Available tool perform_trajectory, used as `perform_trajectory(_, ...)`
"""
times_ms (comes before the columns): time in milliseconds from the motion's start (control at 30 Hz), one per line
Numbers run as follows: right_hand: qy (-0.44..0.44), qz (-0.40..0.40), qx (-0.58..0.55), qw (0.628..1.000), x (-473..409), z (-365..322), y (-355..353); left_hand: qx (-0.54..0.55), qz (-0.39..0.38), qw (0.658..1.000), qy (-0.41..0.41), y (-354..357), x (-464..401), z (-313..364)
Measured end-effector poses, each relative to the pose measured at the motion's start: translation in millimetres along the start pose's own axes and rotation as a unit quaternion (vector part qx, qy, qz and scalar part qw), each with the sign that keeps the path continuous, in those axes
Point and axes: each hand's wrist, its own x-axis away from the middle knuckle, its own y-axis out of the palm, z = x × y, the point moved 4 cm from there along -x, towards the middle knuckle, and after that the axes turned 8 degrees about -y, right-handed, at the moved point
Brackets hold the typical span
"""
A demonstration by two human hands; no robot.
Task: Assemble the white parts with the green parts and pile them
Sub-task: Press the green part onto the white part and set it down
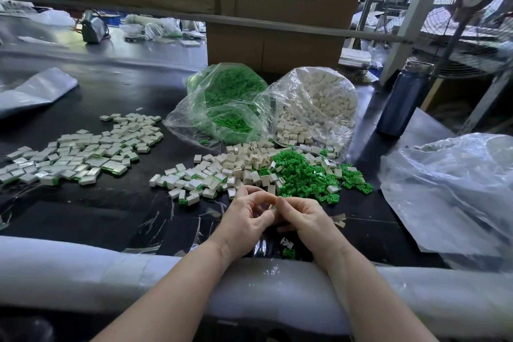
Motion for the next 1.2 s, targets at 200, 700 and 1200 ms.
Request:
perform_trajectory(200,-0.002,-0.004,-0.032,0.999,0.9,0.5,-1.6,-0.012,-0.023,1.0,0.001,2.5,1.2,1.5)
perform_trajectory(700,-0.009,0.001,-0.018,1.0,1.0,1.3,-0.7,-0.033,-0.033,0.999,0.009,5.2,0.6,1.1)
perform_trajectory(1200,-0.007,0.039,-0.044,0.998,1.9,4.7,-5.1,-0.057,-0.045,0.997,0.022,8.5,1.4,1.0)
